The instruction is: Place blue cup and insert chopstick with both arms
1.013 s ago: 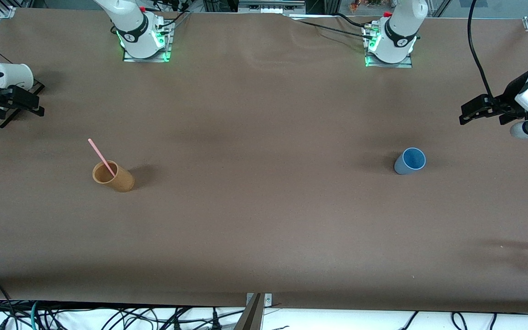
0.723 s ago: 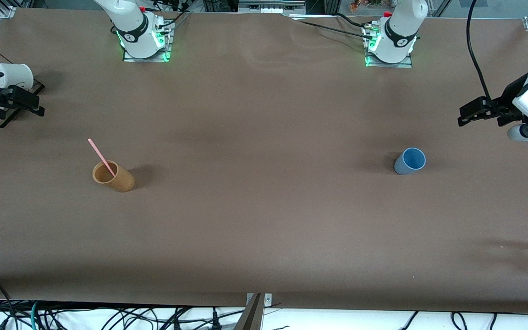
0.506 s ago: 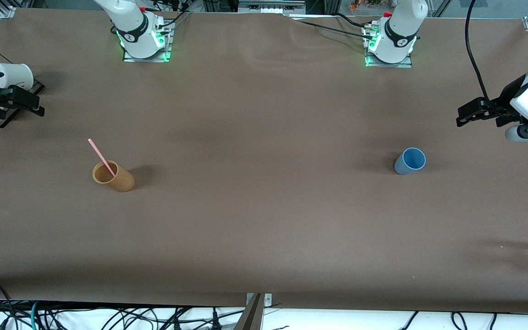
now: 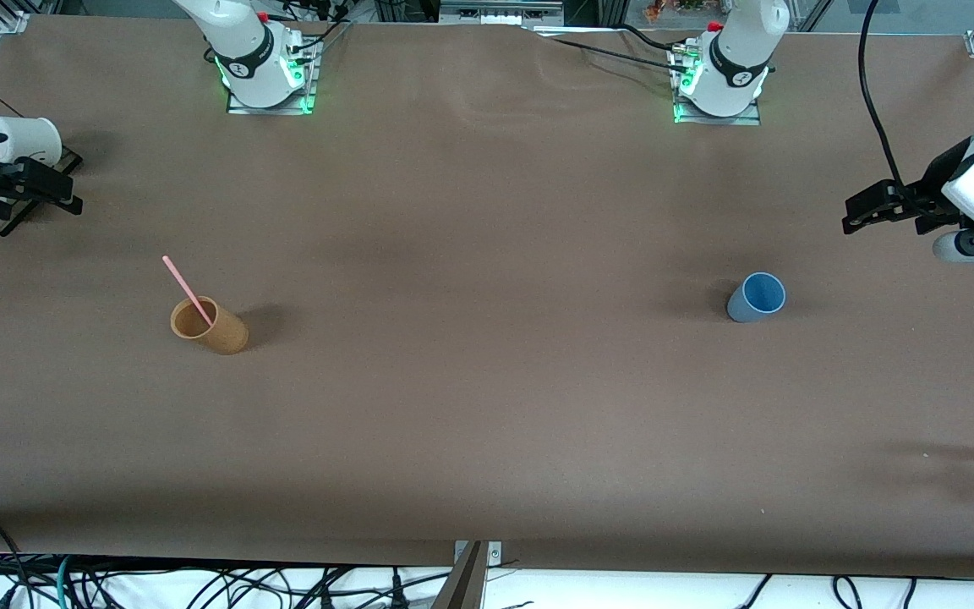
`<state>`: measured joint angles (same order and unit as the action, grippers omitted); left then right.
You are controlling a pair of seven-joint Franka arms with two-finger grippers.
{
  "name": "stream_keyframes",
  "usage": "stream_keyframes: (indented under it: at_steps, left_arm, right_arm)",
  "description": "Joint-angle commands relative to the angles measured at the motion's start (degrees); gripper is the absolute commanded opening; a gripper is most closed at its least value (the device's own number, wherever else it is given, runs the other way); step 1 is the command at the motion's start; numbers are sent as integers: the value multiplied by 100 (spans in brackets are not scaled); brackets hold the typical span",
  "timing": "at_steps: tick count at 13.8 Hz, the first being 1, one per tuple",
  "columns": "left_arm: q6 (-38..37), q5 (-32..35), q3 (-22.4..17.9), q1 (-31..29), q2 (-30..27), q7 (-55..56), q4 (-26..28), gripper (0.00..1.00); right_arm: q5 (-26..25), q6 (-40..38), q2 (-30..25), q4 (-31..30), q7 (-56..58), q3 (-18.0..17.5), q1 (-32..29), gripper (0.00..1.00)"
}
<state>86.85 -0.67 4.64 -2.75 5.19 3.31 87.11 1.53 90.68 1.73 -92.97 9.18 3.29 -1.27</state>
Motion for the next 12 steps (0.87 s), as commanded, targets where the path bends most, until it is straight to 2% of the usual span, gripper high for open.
stream_keyframes:
  at_steps: [1, 12]
  left_arm:
    - [-1, -109, -7, -24, 44, -58, -98, 100]
    - [-10, -109, 2, 29, 44, -58, -98, 100]
  right_arm:
    - [14, -15, -85, -73, 40, -48, -40, 100]
    - [23, -41, -85, -81, 40, -39, -40, 100]
